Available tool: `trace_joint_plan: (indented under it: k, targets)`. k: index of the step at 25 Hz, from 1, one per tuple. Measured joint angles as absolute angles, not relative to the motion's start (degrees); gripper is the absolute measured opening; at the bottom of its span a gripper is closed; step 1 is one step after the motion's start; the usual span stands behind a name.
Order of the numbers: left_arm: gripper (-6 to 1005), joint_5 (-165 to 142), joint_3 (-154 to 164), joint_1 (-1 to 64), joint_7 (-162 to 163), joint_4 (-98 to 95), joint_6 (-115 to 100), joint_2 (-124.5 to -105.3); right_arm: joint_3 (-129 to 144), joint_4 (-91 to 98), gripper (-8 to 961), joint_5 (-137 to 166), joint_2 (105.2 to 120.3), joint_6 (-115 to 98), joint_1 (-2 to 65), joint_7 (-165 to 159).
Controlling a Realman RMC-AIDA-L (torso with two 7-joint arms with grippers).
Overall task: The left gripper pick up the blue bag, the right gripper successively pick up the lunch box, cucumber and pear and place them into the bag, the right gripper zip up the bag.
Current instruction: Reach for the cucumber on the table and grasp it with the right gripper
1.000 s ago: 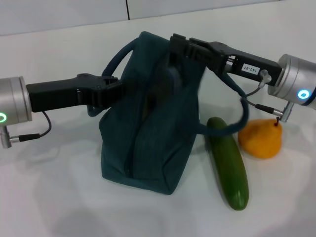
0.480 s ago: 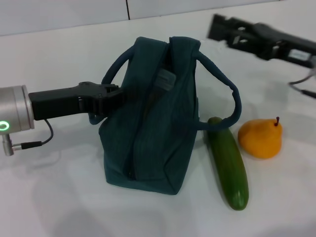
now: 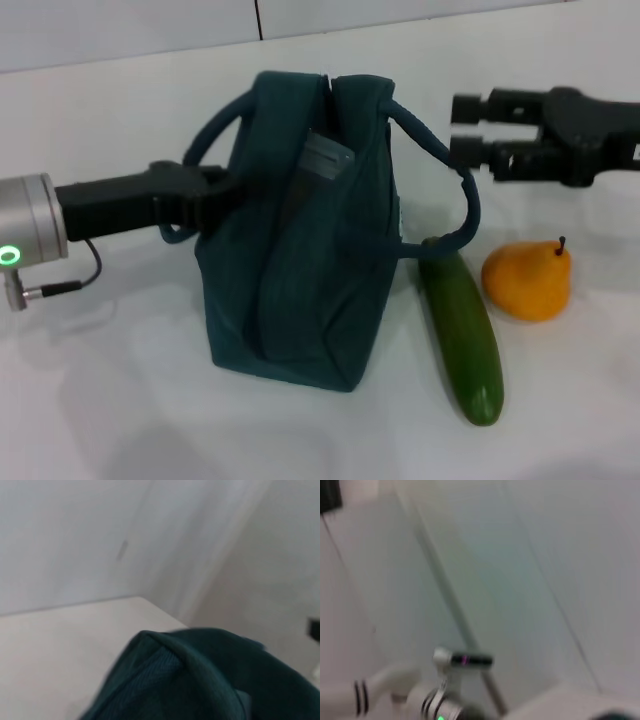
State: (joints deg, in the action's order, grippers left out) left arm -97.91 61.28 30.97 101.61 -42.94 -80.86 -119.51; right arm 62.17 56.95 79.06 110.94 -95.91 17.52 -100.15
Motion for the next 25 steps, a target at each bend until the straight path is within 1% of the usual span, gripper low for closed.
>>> trace_joint_plan:
  k: [1, 2, 3, 5, 9, 11, 13, 15, 19, 21, 22, 23, 25]
  targets:
    - [62, -97.9, 60.8, 31.1, 101.6, -43.0, -80.0, -119.49, 62.2, 56.9, 754, 79.1, 110.94, -95.9, 17.5, -100.1]
    - [62, -97.9, 60.3, 31.1, 101.6, -43.0, -79.6, -119.46, 61.7, 57.1, 754, 82.6, 110.42, -99.3, 19.7, -103.3]
    - [62, -97.9, 60.1, 31.2, 101.6, -43.0, -79.6, -119.45, 61.6, 57.2, 755, 83.8, 110.16, -101.1, 20.5, -104.5]
    - [62, -97.9, 59.7, 31.1, 101.8, -43.1, -79.8, -119.49, 61.6, 57.3, 755, 85.9, 109.60, -104.8, 21.7, -106.6]
    - [62, -97.8, 60.0, 31.0, 101.8, -43.0, -79.8, -119.57, 59.9, 57.8, 755, 89.0, 108.01, -111.5, 23.4, -111.3]
    - [62, -97.9, 60.0, 31.0, 101.7, -42.8, -79.8, -119.56, 58.4, 58.4, 755, 91.6, 107.69, -111.3, 24.4, -112.4]
    - [62, -97.9, 60.0, 31.0, 101.5, -42.8, -79.8, -119.52, 57.6, 59.1, 755, 93.6, 107.61, -111.1, 25.6, -112.6]
    - [62, -97.9, 60.0, 31.0, 101.5, -42.8, -79.9, -119.48, 57.3, 61.1, 755, 95.7, 107.89, -110.8, 26.9, -112.0]
    - [62, -96.3, 59.8, 30.9, 101.5, -42.8, -80.2, -119.53, 57.6, 64.8, 755, 97.9, 109.36, -110.4, 28.8, -108.7]
    - [61, -95.5, 59.7, 30.9, 101.5, -42.8, -80.3, -119.50, 57.6, 65.6, 754, 98.5, 109.74, -110.4, 30.3, -106.5]
    - [61, -95.4, 59.6, 31.0, 101.5, -42.8, -80.3, -119.48, 57.5, 65.9, 754, 99.0, 109.70, -110.4, 31.8, -105.4]
    - [60, -95.2, 59.5, 31.1, 101.7, -42.8, -80.3, -119.45, 57.5, 65.9, 754, 99.7, 109.32, -110.4, 33.2, -104.6]
    - [60, -94.9, 59.4, 31.3, 101.9, -43.0, -80.2, -119.34, 57.6, 65.8, 754, 101.0, 108.12, -110.5, 36.6, -101.7]
